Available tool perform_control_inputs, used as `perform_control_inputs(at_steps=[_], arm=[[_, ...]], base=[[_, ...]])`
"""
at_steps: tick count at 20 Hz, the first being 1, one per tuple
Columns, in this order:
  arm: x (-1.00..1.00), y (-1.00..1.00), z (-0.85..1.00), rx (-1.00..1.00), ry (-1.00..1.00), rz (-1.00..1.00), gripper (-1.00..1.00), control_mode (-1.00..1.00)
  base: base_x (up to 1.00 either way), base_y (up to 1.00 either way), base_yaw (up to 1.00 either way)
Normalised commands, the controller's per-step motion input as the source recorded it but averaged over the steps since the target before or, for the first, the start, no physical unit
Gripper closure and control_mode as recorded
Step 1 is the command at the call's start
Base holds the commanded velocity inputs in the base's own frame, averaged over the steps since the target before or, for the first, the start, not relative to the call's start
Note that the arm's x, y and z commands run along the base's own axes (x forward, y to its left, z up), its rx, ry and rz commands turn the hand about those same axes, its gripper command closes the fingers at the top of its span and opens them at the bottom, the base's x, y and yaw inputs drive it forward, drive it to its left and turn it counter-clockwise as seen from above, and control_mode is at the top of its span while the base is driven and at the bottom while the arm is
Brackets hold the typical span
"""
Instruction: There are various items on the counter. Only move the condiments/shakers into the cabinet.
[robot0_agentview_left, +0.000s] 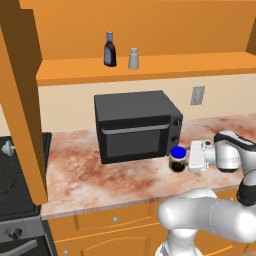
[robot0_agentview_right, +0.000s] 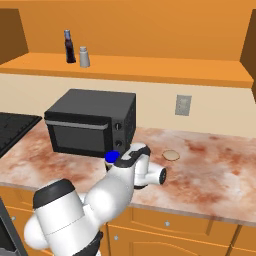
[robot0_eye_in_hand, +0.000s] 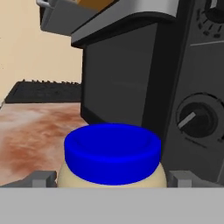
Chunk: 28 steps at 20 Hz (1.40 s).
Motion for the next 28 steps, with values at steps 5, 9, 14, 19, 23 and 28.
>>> perform_control_inputs(at_steps=[5,9,14,19,23,28], arm=[[0.17,0.0,0.0,0.0,0.0,0.0,-1.0,-1.0],[0.07,0.1,0.02,-0.01,0.0,0.0,1.0,-1.0],[-0.21,-0.02,0.32,0.0,-0.01,0.0,1.0,-1.0],[-0.85,-0.08,0.91,0.02,-0.11,-0.01,1.0,-1.0],[-0.84,0.02,1.0,0.0,-0.09,-0.09,1.0,-1.0],[-0.45,0.21,1.0,0.0,0.0,-0.12,1.0,-1.0]], base=[[0.0,0.0,0.0],[0.0,0.0,0.0],[0.0,0.0,0.0],[0.0,0.0,0.0],[0.0,0.0,0.0],[0.0,0.0,0.0]])
